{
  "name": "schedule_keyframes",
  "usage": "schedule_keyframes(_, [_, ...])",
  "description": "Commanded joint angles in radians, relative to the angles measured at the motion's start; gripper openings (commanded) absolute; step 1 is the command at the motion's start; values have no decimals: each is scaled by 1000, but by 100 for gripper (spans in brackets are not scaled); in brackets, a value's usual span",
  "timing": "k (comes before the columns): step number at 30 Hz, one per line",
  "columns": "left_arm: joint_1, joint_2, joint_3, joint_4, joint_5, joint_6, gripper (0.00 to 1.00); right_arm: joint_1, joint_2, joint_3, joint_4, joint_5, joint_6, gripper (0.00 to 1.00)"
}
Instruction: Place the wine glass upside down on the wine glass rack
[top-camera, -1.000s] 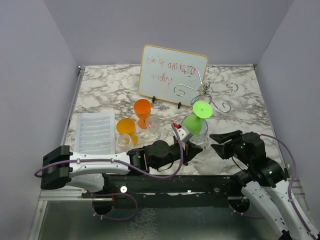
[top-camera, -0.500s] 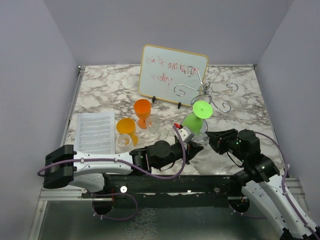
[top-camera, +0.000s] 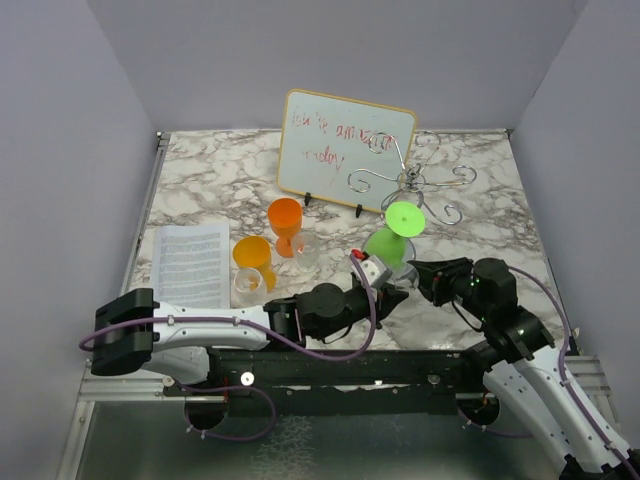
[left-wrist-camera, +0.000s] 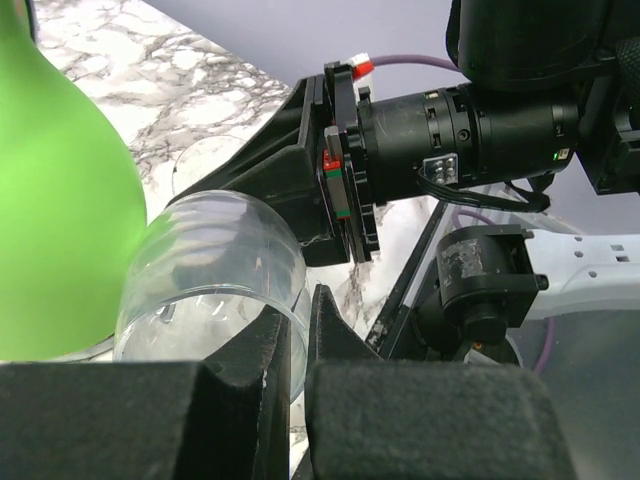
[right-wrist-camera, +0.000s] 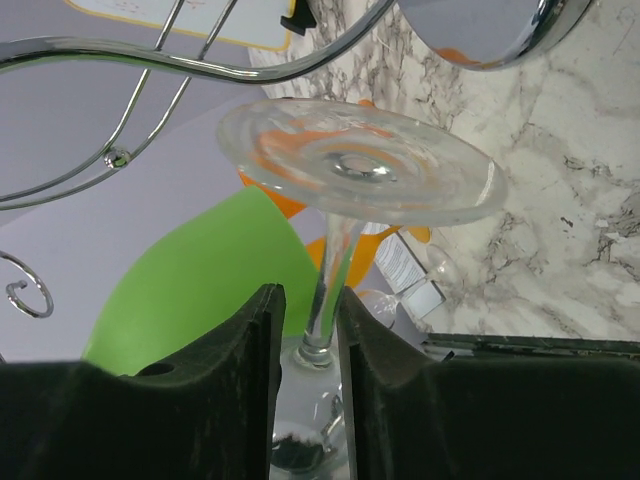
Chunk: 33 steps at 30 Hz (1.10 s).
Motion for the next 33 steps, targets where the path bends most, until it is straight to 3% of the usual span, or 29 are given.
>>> schedule_keyframes(1, [-3, 30, 28, 51, -27, 20, 0, 11, -23, 27, -7, -52, -19, 35])
schedule_keyframes(9, [-11, 42, 16, 51, -33, 54, 0, 10, -17, 48, -45, -28, -13, 21])
schedule_keyframes(12, [-20, 48, 15, 50, -47, 76, 0, 11, -5, 60, -51, -17, -20, 2])
schedule_keyframes(14, [-23, 47, 13, 47, -52, 69, 1, 9, 1, 65, -44, 1, -45, 1])
schedule_keyframes(16, [-22, 34, 9, 39, -61, 43, 18, 10, 4, 68, -38, 34, -72, 1])
schedule_keyframes(19, [-22, -2, 1, 19, -58, 4, 54, 10, 6, 73, -22, 98, -169, 1])
schedule_keyframes(21, [-23, -34, -5, -4, -45, -21, 66, 10, 8, 70, -4, 156, -250, 1])
schedule_keyframes(25, [-23, -126, -29, -53, -27, -84, 78, 11, 0, 61, 26, 236, -410, 1])
schedule_keyframes(33, [-23, -264, -21, -185, -16, -98, 88, 9, -16, 102, 138, 389, -885, 1])
